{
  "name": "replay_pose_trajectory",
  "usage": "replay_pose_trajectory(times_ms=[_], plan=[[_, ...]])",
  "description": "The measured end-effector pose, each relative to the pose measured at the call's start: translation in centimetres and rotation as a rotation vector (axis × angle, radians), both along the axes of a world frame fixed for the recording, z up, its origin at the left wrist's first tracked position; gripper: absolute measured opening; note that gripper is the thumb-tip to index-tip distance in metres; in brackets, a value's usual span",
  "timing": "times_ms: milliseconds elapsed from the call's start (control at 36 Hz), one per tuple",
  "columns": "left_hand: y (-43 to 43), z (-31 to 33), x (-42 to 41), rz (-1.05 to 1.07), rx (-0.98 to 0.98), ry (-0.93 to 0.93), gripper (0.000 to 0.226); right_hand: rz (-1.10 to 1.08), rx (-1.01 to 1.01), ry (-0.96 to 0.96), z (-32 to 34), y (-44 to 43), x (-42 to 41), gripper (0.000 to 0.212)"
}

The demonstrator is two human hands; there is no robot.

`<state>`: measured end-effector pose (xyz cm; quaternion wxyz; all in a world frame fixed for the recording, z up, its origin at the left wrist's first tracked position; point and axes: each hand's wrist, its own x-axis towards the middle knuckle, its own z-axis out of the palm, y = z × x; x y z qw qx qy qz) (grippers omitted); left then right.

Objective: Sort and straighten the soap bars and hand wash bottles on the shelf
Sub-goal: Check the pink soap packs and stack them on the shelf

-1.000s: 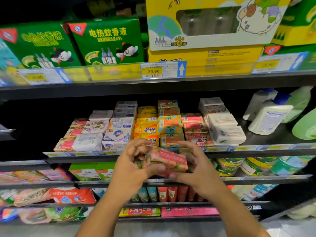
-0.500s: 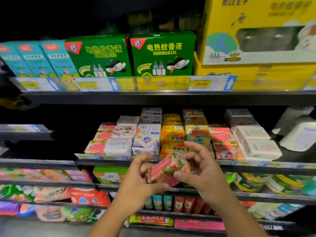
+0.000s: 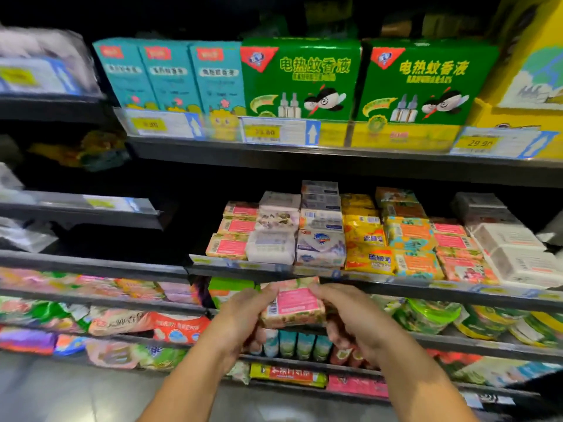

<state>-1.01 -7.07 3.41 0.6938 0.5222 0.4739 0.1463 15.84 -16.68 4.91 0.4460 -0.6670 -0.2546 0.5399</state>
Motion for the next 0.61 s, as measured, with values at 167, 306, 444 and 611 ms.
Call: replay_pose_trajectory(times_ms=[167, 306, 444, 611], plan=[[3.2, 0.8, -2.5, -0.046, 0.177, -0.137, 0.012, -0.009, 0.097, 0.127, 0.4, 2.6, -2.4, 0.026], [5.5, 0.7, -3.7, -0.09, 0.424, -0.203, 0.015, -0.069, 0.302, -0.076, 1.1, 5.2, -5.3, 0.02], [8.0, 1.2, -4.7, -0.174, 0.776, -0.226, 0.025, -0.169, 0.459, -0.234, 0.8, 8.0, -7.3, 0.016], [12.6, 1.1, -5.8, -0.365, 0.962, -0.096, 0.063, -0.207, 0.505, -0.095, 0.1, 10.4, -6.9, 0.036]])
